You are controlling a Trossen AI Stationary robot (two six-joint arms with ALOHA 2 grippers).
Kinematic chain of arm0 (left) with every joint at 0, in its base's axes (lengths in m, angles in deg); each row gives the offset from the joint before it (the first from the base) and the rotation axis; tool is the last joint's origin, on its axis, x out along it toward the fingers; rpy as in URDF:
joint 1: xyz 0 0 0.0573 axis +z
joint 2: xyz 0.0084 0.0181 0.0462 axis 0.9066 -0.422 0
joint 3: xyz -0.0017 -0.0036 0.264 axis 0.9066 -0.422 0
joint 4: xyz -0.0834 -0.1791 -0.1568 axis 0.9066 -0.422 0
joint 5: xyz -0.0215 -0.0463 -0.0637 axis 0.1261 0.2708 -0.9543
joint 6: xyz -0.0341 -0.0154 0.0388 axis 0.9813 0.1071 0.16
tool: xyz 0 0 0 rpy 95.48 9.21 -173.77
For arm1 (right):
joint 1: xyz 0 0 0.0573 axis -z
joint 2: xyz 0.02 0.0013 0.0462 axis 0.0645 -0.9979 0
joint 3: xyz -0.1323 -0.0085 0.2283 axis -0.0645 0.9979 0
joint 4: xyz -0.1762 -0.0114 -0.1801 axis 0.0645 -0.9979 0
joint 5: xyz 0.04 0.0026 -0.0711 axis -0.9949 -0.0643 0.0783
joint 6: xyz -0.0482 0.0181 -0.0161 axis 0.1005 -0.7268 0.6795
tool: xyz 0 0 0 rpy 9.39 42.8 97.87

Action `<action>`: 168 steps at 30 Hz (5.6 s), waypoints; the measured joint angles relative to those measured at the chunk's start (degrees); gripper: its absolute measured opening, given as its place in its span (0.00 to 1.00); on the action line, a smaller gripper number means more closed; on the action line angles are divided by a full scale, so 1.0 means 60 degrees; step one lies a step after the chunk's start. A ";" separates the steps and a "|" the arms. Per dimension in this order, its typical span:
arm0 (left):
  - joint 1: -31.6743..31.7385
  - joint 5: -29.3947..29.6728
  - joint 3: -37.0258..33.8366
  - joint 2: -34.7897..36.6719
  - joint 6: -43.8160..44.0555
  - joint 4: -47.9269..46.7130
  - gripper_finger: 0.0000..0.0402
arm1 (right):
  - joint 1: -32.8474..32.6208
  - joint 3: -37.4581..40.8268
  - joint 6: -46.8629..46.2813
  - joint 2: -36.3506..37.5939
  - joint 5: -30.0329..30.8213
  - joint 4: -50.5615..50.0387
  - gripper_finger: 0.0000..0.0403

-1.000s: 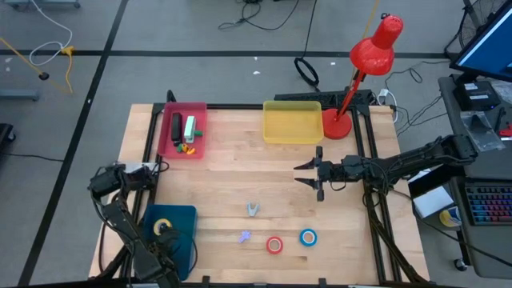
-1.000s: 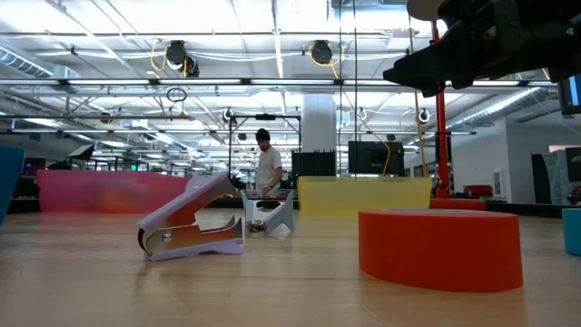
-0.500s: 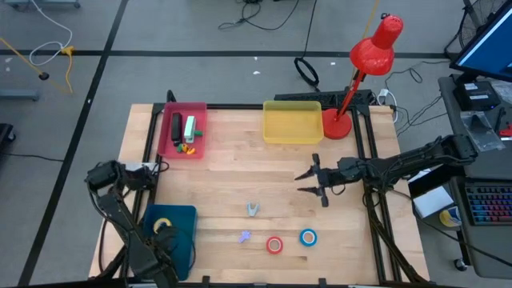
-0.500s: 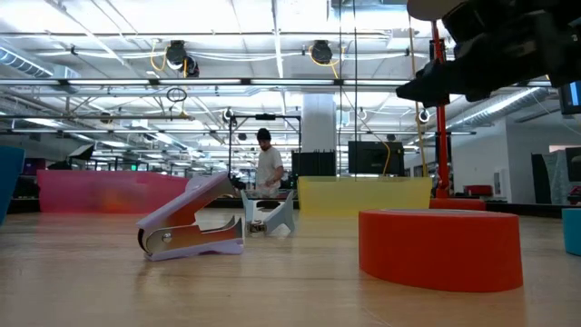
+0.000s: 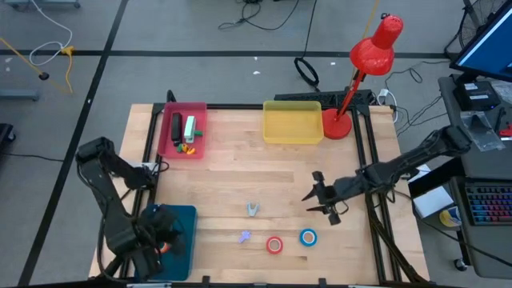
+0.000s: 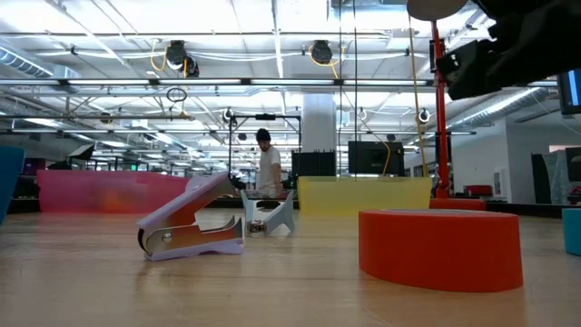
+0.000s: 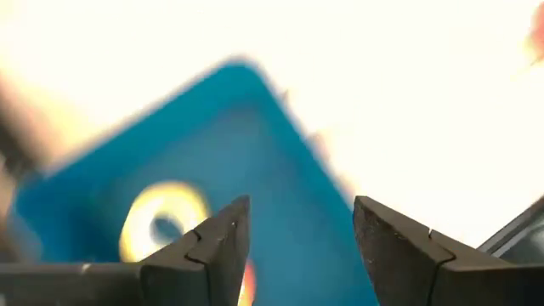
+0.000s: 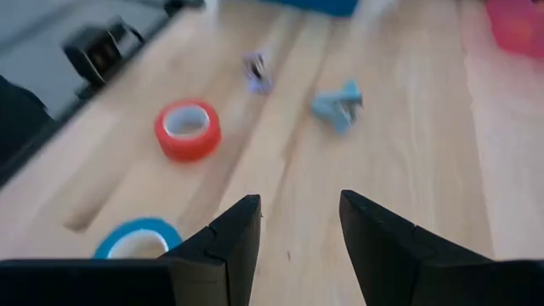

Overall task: Pick and place Stapler, Stapler remover, tape
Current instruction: Put the blue tape into the blue bin

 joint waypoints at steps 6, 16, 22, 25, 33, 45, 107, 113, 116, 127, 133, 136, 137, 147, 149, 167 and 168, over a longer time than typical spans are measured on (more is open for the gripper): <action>0.0471 0.3118 0.0000 0.0143 -0.1795 0.0007 0.52 | -0.0603 -0.0866 -0.1783 -0.0688 0.0390 -0.2078 0.39; 0.1848 0.4552 0.0000 0.0143 -0.4426 0.0042 0.52 | -0.1066 -0.1513 -0.4117 -0.2598 -0.0643 -0.3035 0.39; 0.2442 0.4632 0.0000 0.0143 -0.5653 0.0525 0.52 | -0.1067 -0.1663 -0.4762 -0.3518 -0.1120 -0.2996 0.39; 0.2673 0.4640 0.0000 0.0143 -0.6559 0.1029 0.52 | -0.1070 -0.1672 -0.5065 -0.3742 -0.1390 -0.2823 0.39; 0.3131 0.4638 0.0000 0.0140 -0.7808 0.1696 0.52 | -0.1067 -0.1672 -0.5499 -0.3782 -0.1749 -0.1866 0.39; 0.3289 0.4632 0.0000 0.0140 -0.8201 0.1792 0.52 | -0.1597 -0.1661 -0.6212 -0.3785 -0.1054 -0.1982 0.39; 0.3450 0.4868 0.0000 0.0140 -0.9891 0.3914 0.52 | -0.1763 -0.1609 -0.4640 -0.3892 0.3275 -0.1960 0.01; 0.3841 0.4393 -0.0209 0.0136 -1.1381 0.5355 0.52 | -0.1727 -0.1625 -0.4043 -0.2954 0.3909 -0.1830 0.01; 0.4070 0.3958 -0.0424 0.0133 -1.1512 0.5609 0.52 | -0.1670 -0.1625 -0.3860 -0.2726 0.3558 -0.2005 0.01; 0.4547 0.3297 -0.1244 0.0129 -1.1517 0.6269 0.52 | -0.1608 -0.1643 -0.4287 -0.2962 0.1375 -0.2047 0.20; 0.4553 0.3288 -0.1322 0.0129 -1.1514 0.6289 0.52 | -0.1603 -0.1643 -0.4304 -0.3405 0.1281 -0.1987 0.39; 0.4550 0.3288 -0.1322 0.0129 -1.1514 0.6289 0.52 | -0.1589 -0.1647 -0.4238 -0.3805 0.0878 -0.1830 0.45; 0.4550 0.3290 -0.1322 0.0129 -1.1514 0.6289 0.52 | -0.1585 -0.1647 -0.4226 -0.3972 0.0850 -0.1835 0.46; 0.4550 0.3311 -0.1322 0.0133 -1.1510 0.6288 0.52 | -0.1222 -0.1687 -0.4213 -0.4978 0.0432 -0.1126 0.50; 0.4546 0.3328 -0.1322 0.0133 -1.1510 0.6288 0.52 | -0.1176 -0.1682 -0.4222 -0.4980 0.0388 -0.1158 0.50; 0.4547 0.3349 -0.1322 0.0136 -1.1597 0.6288 0.52 | -0.1062 -0.1639 -0.4466 -0.4434 -0.0094 -0.1226 0.50; 0.4546 0.3350 -0.1322 0.0136 -1.1597 0.6288 0.52 | -0.1026 -0.1639 -0.4459 -0.4434 -0.0098 -0.1130 0.50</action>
